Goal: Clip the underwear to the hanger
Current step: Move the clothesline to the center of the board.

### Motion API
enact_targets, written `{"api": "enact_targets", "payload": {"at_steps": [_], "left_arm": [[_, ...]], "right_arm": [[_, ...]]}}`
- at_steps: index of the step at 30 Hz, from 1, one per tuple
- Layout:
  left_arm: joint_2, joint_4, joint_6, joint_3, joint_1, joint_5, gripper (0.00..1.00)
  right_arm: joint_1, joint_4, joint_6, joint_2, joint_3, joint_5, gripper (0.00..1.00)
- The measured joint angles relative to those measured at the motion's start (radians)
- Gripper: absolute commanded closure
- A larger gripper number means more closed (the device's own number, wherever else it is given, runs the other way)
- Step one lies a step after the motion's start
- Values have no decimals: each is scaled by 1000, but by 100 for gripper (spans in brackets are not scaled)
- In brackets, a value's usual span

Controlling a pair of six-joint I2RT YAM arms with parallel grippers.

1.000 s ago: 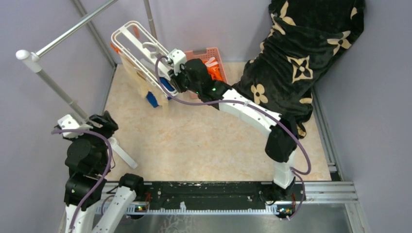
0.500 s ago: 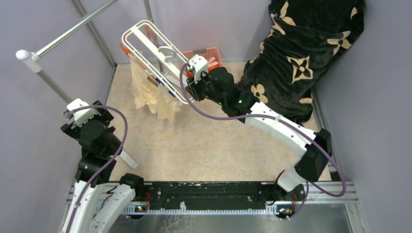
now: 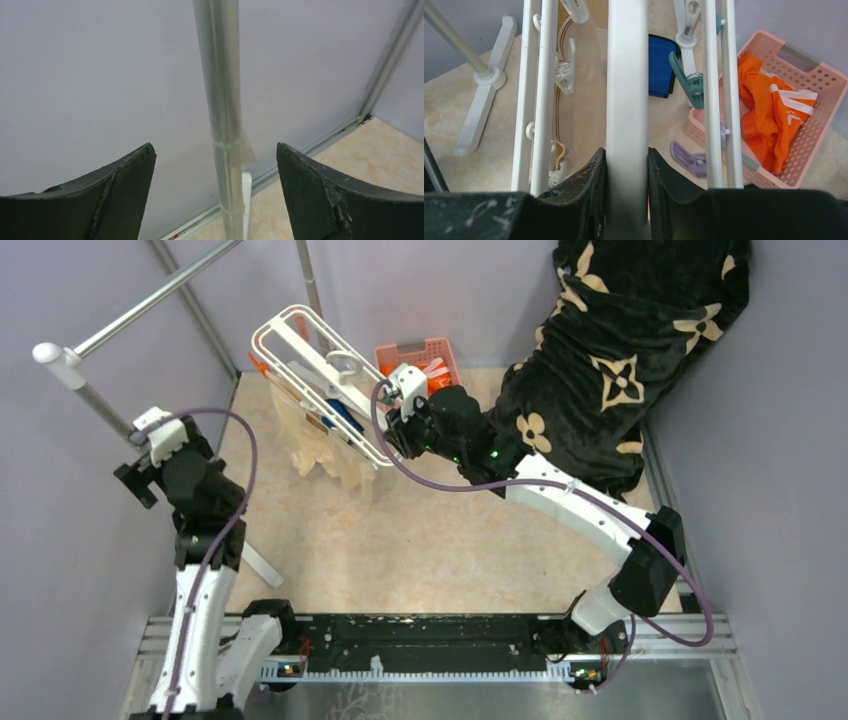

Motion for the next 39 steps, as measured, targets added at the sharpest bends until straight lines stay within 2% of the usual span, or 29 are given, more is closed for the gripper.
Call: {"api": "enact_targets", "payload": {"at_steps": [4, 6, 8, 14, 20, 28, 32, 39], "left_arm": [[123, -129, -145, 105, 282, 182, 8], [146, -163, -202, 120, 357, 245, 15], [150, -180, -242, 120, 376, 309, 23], [140, -153, -304, 86, 394, 559, 34], [65, -123, -322, 22, 407, 817, 42], [-47, -185, -402, 6, 377, 1188, 53], [-75, -227, -435, 6, 342, 1353, 51], [-87, -275, -449, 8, 249, 1488, 48]], "right_arm": [[0, -12, 9, 0, -10, -10, 100], [0, -13, 13, 0, -13, -14, 100], [0, -14, 16, 0, -13, -20, 100], [0, -18, 16, -3, -13, -18, 100], [-16, -18, 22, -3, -13, -23, 100], [-108, -17, 60, -3, -13, -69, 100], [-138, -47, 58, 1, 12, -112, 100], [-134, -131, 58, 106, 277, -206, 100]]}}
